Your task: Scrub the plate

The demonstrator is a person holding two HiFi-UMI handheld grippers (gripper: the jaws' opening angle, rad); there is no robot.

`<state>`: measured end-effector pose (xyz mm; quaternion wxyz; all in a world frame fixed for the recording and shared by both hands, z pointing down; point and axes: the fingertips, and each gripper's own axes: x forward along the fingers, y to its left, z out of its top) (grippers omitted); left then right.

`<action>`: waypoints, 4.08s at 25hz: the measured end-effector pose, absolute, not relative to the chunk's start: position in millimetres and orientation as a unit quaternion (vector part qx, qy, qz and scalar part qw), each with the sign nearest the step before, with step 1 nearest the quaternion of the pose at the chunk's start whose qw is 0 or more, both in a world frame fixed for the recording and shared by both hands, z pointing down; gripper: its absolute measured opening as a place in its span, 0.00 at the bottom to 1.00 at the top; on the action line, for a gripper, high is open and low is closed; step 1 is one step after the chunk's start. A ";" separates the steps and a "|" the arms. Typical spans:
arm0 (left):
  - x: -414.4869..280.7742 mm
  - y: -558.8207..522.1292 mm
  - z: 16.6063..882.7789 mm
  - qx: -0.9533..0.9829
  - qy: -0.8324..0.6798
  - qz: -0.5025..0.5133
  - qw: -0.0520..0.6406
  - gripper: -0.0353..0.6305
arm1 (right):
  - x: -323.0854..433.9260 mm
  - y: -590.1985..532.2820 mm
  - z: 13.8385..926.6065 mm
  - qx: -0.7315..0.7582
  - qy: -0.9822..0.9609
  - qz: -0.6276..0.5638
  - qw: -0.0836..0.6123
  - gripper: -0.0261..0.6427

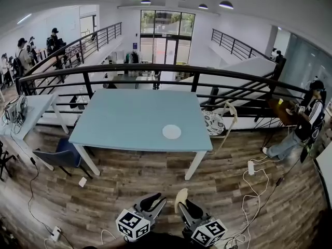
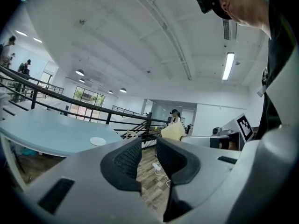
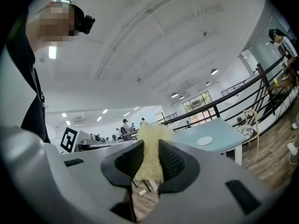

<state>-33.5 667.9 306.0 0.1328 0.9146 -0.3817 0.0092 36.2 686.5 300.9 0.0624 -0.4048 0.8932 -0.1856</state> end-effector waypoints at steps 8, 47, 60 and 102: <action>-72.1 589.2 306.6 0.924 -0.357 0.014 0.140 0.22 | -1.0 606.5 307.5 -0.435 0.875 -0.205 0.057 0.19; -70.4 250.0 323.5 0.899 -0.406 0.027 0.164 0.21 | 22.4 258.3 332.9 -0.427 0.864 -0.265 0.044 0.19; -26.8 188.2 334.6 0.873 -0.450 0.054 0.178 0.22 | 61.2 180.8 353.1 -0.374 0.878 -0.297 0.038 0.19; -104.8 -47.0 558.3 0.806 -0.413 0.141 0.399 0.21 | -2.9 -70.8 557.2 -0.449 0.805 -0.366 -0.129 0.19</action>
